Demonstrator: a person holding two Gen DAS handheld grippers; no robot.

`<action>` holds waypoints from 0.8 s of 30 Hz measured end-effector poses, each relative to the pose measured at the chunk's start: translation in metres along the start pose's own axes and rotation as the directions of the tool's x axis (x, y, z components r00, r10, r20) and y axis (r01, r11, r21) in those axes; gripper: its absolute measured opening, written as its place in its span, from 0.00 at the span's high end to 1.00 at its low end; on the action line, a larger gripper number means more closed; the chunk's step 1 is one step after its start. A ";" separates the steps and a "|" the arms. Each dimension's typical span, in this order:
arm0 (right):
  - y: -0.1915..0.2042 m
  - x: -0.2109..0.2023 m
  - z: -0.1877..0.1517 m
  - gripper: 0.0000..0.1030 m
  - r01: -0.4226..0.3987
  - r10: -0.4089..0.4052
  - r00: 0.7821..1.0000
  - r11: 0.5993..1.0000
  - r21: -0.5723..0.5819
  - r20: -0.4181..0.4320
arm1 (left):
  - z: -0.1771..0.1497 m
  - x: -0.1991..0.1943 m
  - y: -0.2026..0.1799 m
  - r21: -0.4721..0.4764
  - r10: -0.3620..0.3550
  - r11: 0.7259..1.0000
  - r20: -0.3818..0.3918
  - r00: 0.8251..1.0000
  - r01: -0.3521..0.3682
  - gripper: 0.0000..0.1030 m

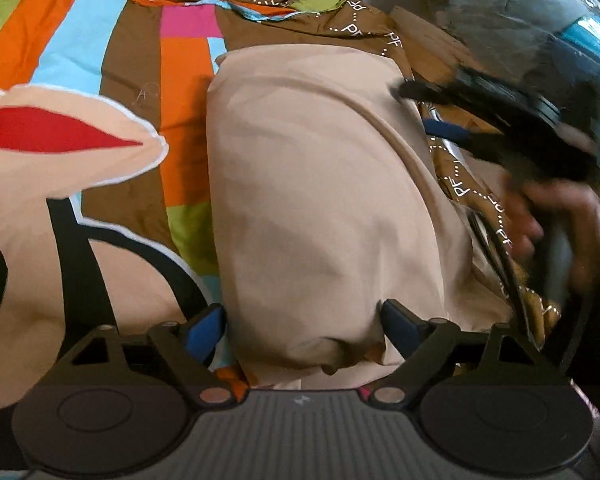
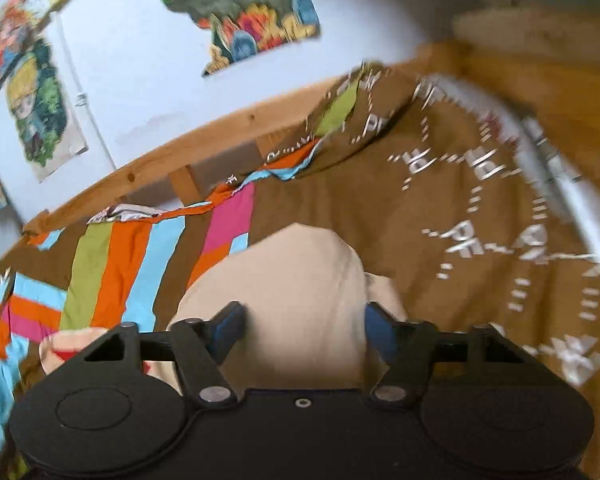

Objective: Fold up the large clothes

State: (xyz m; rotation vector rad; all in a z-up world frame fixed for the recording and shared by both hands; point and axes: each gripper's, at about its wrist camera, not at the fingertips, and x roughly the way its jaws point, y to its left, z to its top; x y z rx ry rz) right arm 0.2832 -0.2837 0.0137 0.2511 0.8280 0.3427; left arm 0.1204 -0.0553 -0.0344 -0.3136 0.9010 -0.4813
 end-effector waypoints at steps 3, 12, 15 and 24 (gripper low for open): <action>0.001 0.018 0.009 0.91 0.031 -0.031 0.999 0.999 0.016 -0.009 | -0.004 0.002 0.011 -0.042 -0.043 0.998 0.000 0.999 0.043 0.15; -0.024 0.030 -0.032 0.90 0.122 -0.122 0.992 0.992 -0.017 0.014 | -0.006 0.010 0.019 -0.049 -0.094 0.994 -0.026 0.995 0.093 0.15; -0.010 0.010 -0.021 0.78 0.167 -0.161 0.983 0.984 -0.055 0.093 | -0.007 0.008 0.021 -0.051 -0.099 0.994 -0.021 0.995 0.098 0.15; 0.067 0.021 -0.041 0.69 -0.030 0.004 0.998 0.876 -0.481 -0.055 | -0.010 0.007 0.022 -0.061 -0.110 0.992 -0.011 0.994 0.109 0.15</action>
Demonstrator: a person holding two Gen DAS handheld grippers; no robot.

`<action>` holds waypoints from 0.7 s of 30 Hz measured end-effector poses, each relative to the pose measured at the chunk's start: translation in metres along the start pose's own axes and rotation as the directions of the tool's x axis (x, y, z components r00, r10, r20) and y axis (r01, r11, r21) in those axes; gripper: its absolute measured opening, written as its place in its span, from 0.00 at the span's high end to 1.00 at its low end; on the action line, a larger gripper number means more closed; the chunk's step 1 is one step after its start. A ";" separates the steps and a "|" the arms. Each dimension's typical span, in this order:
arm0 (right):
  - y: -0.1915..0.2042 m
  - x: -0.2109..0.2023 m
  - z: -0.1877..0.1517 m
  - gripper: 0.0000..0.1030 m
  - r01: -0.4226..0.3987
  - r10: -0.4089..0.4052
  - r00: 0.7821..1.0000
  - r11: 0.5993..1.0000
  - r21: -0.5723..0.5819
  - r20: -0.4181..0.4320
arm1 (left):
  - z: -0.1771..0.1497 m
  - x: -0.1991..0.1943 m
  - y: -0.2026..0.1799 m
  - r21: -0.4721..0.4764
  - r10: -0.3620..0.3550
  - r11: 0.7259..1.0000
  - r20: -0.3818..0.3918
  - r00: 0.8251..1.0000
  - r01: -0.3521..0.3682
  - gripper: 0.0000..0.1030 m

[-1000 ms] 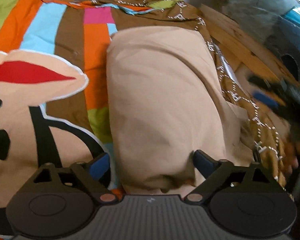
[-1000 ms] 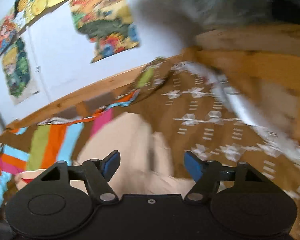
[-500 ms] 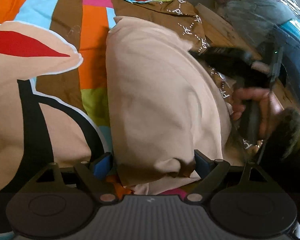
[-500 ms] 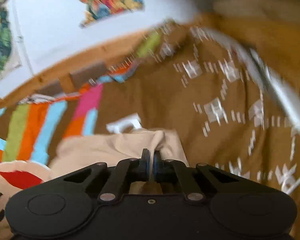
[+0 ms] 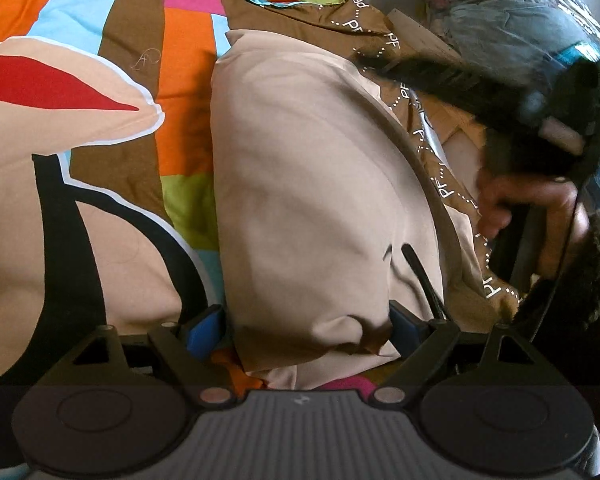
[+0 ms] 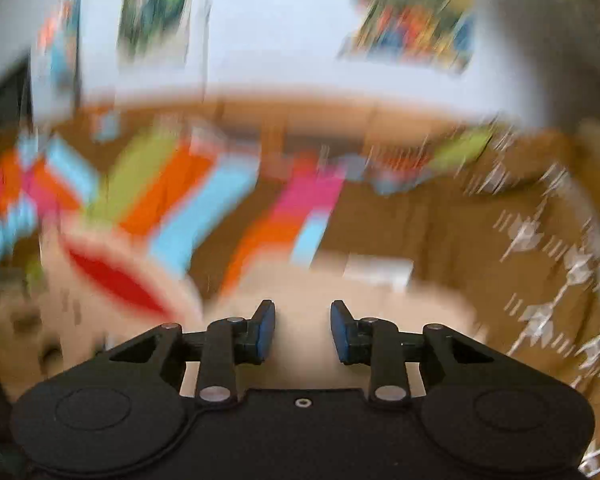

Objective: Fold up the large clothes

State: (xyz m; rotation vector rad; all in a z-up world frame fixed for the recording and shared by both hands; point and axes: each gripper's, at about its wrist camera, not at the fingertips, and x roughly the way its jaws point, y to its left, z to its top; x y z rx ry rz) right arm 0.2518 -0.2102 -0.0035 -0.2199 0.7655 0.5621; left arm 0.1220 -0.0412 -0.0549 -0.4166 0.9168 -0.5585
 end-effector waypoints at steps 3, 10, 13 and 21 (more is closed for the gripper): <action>-0.005 0.026 -0.025 0.69 0.020 -0.019 0.999 0.999 0.027 -0.026 | 0.000 -0.003 0.000 -0.004 0.006 1.000 0.009 1.000 -0.006 0.15; -0.006 0.035 -0.039 0.69 0.065 -0.066 0.998 0.997 0.042 0.012 | 0.001 -0.001 0.002 -0.009 -0.001 1.000 -0.001 1.000 0.001 0.15; -0.013 -0.008 -0.038 0.68 0.000 -0.014 0.997 0.987 0.163 0.080 | -0.003 -0.005 0.002 0.005 -0.027 1.000 0.021 0.999 0.027 0.17; 0.013 -0.057 -0.084 0.59 -0.004 0.000 0.997 0.999 0.048 0.079 | -0.011 -0.019 0.020 -0.065 -0.138 0.987 0.102 0.985 0.145 0.18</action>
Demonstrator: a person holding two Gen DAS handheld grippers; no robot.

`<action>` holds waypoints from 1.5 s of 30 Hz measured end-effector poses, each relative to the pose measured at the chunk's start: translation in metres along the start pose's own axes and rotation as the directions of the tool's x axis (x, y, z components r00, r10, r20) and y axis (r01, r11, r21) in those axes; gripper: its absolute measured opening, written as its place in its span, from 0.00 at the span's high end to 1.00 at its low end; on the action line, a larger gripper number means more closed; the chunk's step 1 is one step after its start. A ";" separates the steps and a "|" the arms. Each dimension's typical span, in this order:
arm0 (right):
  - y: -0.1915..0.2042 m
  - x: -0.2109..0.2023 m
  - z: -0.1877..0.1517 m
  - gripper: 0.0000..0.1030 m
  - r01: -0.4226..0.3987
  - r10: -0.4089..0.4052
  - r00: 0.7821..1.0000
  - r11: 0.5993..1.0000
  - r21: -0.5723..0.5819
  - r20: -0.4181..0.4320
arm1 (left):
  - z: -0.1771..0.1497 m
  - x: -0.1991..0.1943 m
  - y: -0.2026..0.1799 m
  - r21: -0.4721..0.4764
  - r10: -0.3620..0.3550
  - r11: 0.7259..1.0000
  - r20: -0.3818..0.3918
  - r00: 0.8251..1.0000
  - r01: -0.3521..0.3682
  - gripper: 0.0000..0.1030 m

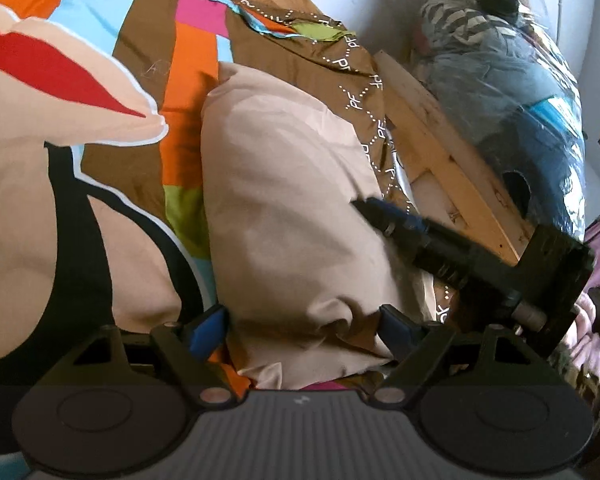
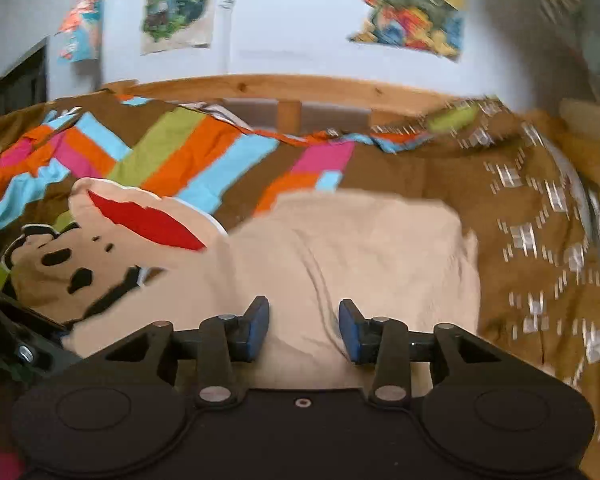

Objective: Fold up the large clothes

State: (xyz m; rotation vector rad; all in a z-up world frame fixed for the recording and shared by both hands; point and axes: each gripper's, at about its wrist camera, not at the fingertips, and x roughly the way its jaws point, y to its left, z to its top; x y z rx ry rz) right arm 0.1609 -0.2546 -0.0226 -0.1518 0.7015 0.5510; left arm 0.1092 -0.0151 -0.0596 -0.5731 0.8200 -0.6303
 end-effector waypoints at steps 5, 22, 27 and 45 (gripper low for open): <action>-0.008 0.002 -0.010 0.56 0.013 -0.014 1.000 0.994 0.113 0.006 | 0.001 0.000 -0.002 0.009 0.013 1.000 0.004 1.000 -0.013 0.17; -0.079 -0.076 -0.035 0.07 0.240 -0.203 0.971 0.807 0.540 -0.128 | 0.031 -0.012 -0.031 0.091 0.039 0.995 0.082 0.996 -0.046 0.03; -0.066 -0.059 -0.036 0.17 0.250 -0.232 0.968 0.864 0.437 -0.095 | 0.067 0.026 -0.028 0.122 0.247 0.961 0.007 0.969 -0.246 0.02; -0.052 -0.038 -0.037 0.06 0.290 -0.267 0.957 0.912 0.291 -0.117 | 0.067 0.052 -0.027 0.170 0.237 0.958 -0.010 0.971 -0.232 0.00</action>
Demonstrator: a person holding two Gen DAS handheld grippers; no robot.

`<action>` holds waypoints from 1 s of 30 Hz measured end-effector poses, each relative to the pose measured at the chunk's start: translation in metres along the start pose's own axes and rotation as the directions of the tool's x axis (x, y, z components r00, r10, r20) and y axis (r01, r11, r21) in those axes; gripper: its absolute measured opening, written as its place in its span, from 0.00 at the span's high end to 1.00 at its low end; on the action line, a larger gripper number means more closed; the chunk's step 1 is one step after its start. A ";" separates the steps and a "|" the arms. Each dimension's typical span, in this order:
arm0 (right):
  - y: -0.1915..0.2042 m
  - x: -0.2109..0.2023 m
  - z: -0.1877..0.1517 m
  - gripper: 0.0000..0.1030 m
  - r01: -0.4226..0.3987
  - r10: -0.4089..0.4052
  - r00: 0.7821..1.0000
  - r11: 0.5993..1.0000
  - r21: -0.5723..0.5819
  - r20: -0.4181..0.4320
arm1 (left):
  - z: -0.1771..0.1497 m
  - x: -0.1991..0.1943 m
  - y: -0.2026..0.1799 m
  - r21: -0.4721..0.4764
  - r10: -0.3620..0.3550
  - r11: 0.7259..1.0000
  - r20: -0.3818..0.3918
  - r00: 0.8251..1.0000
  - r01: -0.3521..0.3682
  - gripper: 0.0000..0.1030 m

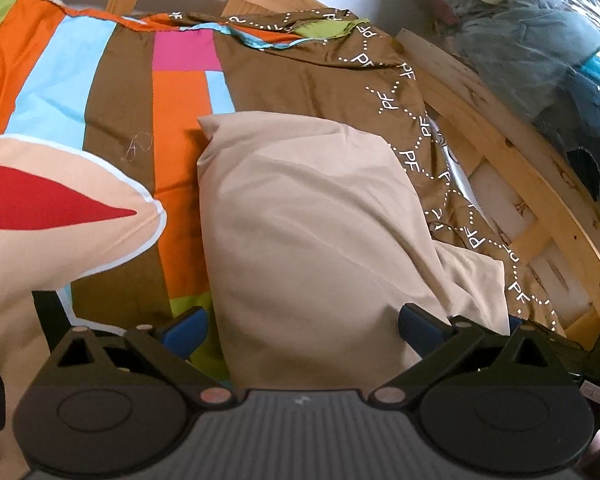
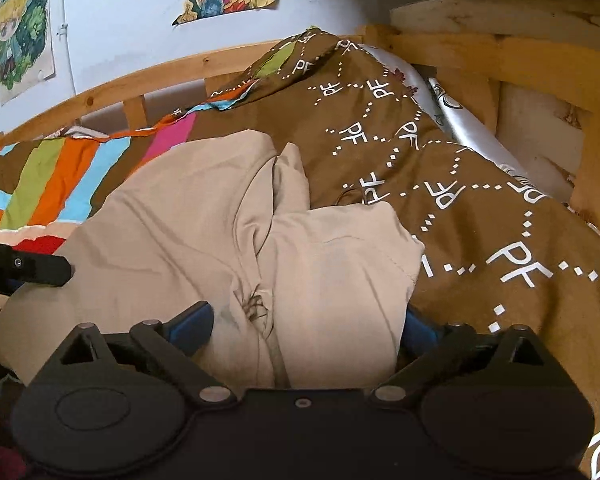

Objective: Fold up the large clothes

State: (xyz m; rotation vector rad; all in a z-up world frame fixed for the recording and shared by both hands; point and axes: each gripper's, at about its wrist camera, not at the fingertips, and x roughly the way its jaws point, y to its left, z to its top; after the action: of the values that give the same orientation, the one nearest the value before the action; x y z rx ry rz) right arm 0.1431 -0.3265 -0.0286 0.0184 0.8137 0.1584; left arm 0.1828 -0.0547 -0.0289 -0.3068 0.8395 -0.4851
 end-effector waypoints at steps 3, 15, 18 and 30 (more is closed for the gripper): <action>0.000 0.000 0.000 0.05 0.001 -0.001 1.000 1.000 -0.002 0.000 | 0.001 0.000 0.001 0.003 -0.003 1.000 0.001 1.000 0.003 0.00; 0.004 0.001 -0.001 0.01 0.006 -0.006 1.000 0.999 -0.035 -0.012 | -0.002 0.000 -0.001 0.001 0.000 1.000 0.007 1.000 0.000 0.00; 0.005 0.001 -0.002 0.01 0.007 -0.007 1.000 0.999 -0.038 -0.013 | -0.002 0.000 -0.001 0.003 -0.001 1.000 0.010 1.000 0.001 0.00; 0.006 0.001 -0.002 0.01 0.008 -0.009 1.000 0.999 -0.039 -0.013 | -0.002 0.000 -0.001 0.004 0.000 1.000 0.010 1.000 0.000 0.00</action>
State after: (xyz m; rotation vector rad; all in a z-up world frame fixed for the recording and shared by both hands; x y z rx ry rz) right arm 0.1418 -0.3210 -0.0298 -0.0231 0.8236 0.1665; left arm 0.1810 -0.0560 -0.0295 -0.3053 0.8285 -0.4848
